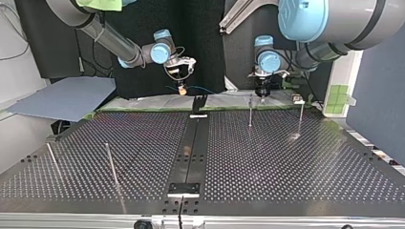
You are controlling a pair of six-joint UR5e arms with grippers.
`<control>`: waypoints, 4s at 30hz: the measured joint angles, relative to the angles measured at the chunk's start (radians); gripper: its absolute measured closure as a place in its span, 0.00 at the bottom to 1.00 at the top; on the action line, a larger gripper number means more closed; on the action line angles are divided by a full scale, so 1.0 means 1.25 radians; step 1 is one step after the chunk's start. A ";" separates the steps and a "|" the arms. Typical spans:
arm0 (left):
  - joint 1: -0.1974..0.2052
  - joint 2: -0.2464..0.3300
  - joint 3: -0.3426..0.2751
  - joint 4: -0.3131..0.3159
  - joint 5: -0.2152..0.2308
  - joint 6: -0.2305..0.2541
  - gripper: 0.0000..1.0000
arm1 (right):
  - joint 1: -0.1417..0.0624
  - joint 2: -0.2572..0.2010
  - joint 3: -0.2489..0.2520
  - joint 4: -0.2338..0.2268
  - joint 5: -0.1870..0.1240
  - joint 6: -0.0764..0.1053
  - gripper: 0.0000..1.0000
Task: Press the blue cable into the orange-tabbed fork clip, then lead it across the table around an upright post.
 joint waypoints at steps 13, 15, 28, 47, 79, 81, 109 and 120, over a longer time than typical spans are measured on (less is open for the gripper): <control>0.018 -0.001 0.024 -0.019 0.030 -0.011 1.00 | -0.004 0.009 -0.001 0.019 0.008 -0.036 1.00; 0.020 -0.001 0.024 -0.012 0.040 -0.023 1.00 | -0.004 0.012 -0.001 0.018 0.011 -0.046 1.00; 0.034 -0.023 0.029 0.006 0.048 -0.063 1.00 | -0.009 0.015 -0.017 0.015 0.011 -0.055 1.00; 0.041 -0.036 0.047 0.007 0.067 -0.076 1.00 | -0.009 0.016 -0.024 0.001 0.022 -0.039 1.00; 0.046 -0.038 0.101 -0.037 0.061 -0.065 1.00 | -0.036 0.046 -0.140 0.079 0.088 -0.030 1.00; 0.046 -0.038 0.105 -0.041 0.061 -0.066 1.00 | -0.039 0.046 -0.146 0.084 0.088 -0.030 1.00; 0.049 -0.037 0.071 -0.115 0.025 0.007 0.00 | -0.045 0.046 -0.151 0.101 0.088 -0.032 1.00; 0.051 -0.036 0.004 -0.128 0.100 -0.011 0.00 | -0.040 0.046 -0.151 0.102 0.089 -0.034 1.00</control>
